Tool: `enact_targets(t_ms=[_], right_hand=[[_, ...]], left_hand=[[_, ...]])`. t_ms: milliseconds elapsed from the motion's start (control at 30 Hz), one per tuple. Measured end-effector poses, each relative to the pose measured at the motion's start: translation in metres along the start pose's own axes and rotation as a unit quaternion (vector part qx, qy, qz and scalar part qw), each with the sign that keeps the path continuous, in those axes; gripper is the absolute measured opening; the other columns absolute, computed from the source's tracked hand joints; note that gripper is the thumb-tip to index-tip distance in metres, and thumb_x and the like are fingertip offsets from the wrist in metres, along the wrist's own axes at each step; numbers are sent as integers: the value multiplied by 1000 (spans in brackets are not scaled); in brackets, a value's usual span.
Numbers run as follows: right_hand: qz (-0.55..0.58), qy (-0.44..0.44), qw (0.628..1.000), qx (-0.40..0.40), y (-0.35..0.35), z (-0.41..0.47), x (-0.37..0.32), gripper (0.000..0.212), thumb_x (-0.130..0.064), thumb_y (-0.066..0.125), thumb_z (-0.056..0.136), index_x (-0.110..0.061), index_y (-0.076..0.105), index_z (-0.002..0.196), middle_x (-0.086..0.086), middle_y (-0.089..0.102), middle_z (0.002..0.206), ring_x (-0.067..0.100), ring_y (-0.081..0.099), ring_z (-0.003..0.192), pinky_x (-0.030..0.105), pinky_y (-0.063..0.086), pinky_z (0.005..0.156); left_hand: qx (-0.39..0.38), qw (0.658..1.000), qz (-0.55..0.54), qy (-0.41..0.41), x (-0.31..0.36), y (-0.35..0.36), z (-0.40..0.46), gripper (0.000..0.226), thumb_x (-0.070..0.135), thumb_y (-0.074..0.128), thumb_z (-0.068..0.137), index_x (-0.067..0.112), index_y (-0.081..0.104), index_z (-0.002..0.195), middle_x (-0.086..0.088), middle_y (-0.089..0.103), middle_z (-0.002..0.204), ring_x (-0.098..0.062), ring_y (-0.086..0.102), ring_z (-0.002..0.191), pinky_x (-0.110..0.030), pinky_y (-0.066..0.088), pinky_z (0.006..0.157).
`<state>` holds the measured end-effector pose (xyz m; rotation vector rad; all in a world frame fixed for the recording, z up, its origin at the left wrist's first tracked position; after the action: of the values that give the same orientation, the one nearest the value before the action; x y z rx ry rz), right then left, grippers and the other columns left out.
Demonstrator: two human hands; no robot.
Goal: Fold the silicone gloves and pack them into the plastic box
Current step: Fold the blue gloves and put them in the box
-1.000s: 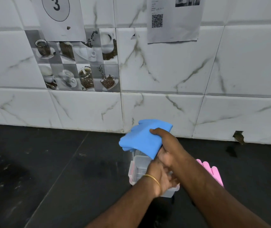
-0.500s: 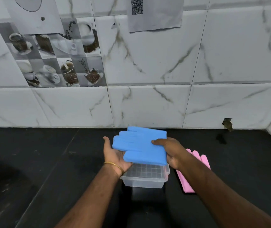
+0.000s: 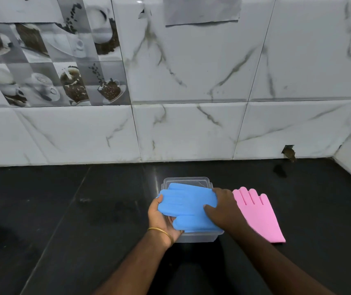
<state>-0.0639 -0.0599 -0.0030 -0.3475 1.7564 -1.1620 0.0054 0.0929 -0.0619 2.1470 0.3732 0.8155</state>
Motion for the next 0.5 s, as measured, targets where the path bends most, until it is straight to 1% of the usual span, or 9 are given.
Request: enact_targets(t_ms=[67, 100, 167, 233, 300, 367, 400, 433, 500], right_hand=[[-43, -24, 999, 1, 0, -1, -2, 58, -35, 60, 87, -19, 46, 141, 3, 44, 139, 22, 45, 125, 29, 37, 102], [-64, -45, 997, 3, 0, -2, -5, 54, -34, 59, 87, -20, 49, 139, 1, 45, 139, 22, 45, 125, 31, 39, 102], [-83, -92, 992, -13, 4, -1, -15, 47, -26, 57, 87, -24, 54, 134, -2, 48, 137, 23, 44, 126, 32, 39, 101], [-94, -123, 986, -57, 13, 1, -22, 43, -17, 53, 87, -27, 58, 128, -3, 49, 137, 25, 42, 129, 31, 38, 104], [-129, -129, 978, -97, 22, 2, -23, 42, -16, 52, 87, -28, 58, 127, -3, 47, 140, 25, 39, 132, 33, 36, 107], [-159, -129, 972, -114, 29, 4, -22, 42, -17, 52, 87, -29, 58, 127, -4, 45, 140, 26, 38, 132, 35, 38, 107], [-171, -131, 970, -114, 32, 6, -23, 41, -17, 51, 87, -29, 58, 125, -3, 46, 138, 26, 40, 130, 35, 40, 104], [-179, -133, 968, -111, 34, 8, -24, 39, -17, 51, 87, -29, 58, 123, -3, 46, 135, 26, 41, 128, 35, 43, 101], [-195, -132, 966, -105, 37, 11, -25, 37, -15, 50, 86, -29, 60, 120, -3, 47, 132, 25, 45, 124, 35, 47, 95]], left_hand=[[11, 1000, 2, -3, 0, 1, 1, 44, 50, 53, 79, 15, 80, 84, -12, 76, 91, -35, 73, 78, -42, 57, 64], [21, 1000, 5, -5, 0, 1, 2, 44, 50, 53, 79, 15, 79, 84, -12, 76, 91, -35, 73, 78, -42, 57, 64], [43, 999, 17, -13, 1, 0, 4, 43, 50, 52, 79, 15, 78, 84, -12, 75, 89, -35, 72, 77, -42, 57, 65], [64, 997, 27, -25, 2, -1, 5, 42, 48, 50, 79, 15, 76, 86, -12, 75, 88, -35, 71, 78, -42, 57, 67], [85, 995, 33, -33, 0, -1, 4, 40, 42, 47, 80, 14, 73, 93, -15, 74, 94, -38, 69, 90, -50, 56, 77], [115, 991, 37, -48, -2, -1, 3, 45, 39, 45, 80, 12, 71, 104, -18, 71, 109, -41, 65, 105, -61, 47, 93], [130, 989, 41, -57, -3, -1, 3, 48, 40, 44, 80, 11, 70, 108, -20, 70, 112, -43, 63, 108, -64, 44, 96], [141, 987, 49, -64, -3, -1, 3, 49, 41, 43, 79, 11, 70, 107, -20, 71, 110, -43, 63, 107, -67, 43, 94], [161, 982, 65, -76, -5, -3, 7, 49, 41, 42, 76, 11, 72, 100, -21, 73, 101, -43, 64, 103, -71, 43, 89]])
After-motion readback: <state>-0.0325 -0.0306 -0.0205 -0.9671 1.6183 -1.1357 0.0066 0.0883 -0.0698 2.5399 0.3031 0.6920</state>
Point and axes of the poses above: each hand's wrist, its own z-axis towards the middle knuckle, its own y-axis out of the palm, x = y × z, the point moved 7 cm from there along z, towards the middle knuckle
